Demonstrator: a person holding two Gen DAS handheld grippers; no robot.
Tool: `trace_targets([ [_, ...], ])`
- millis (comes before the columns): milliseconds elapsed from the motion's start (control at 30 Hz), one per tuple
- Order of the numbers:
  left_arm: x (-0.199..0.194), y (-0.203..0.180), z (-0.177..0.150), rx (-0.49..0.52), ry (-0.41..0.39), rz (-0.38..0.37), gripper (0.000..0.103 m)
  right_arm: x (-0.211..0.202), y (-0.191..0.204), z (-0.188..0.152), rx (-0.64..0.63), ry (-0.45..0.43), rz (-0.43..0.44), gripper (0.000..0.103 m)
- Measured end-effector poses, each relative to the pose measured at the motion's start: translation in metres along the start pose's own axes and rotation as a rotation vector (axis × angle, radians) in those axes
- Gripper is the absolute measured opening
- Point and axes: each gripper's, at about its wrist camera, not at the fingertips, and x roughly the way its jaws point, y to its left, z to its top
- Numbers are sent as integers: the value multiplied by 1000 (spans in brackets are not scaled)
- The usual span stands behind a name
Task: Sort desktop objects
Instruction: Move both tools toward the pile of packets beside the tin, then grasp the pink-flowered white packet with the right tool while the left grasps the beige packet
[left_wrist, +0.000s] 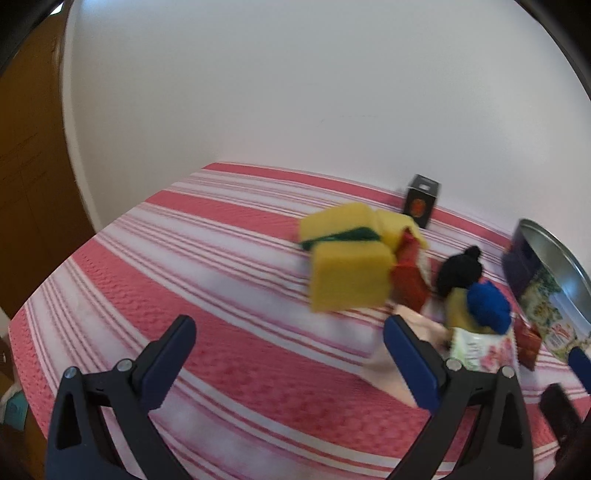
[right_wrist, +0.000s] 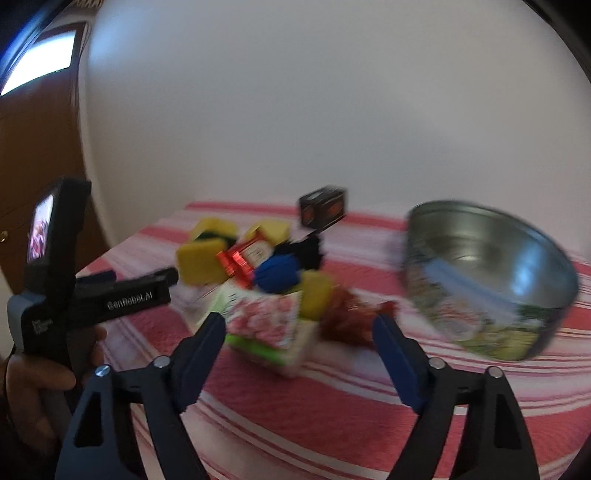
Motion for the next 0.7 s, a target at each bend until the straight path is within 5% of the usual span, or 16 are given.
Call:
trace_targets([
  [333, -1, 18, -1, -15, 10, 19, 102, 80, 9, 13, 72, 218, 68, 83],
  [533, 3, 6, -3, 20, 24, 11, 102, 76, 3, 14, 62, 205, 64, 51],
  [700, 6, -3, -4, 43, 36, 3, 102, 60, -13, 7, 56, 211, 107, 51],
])
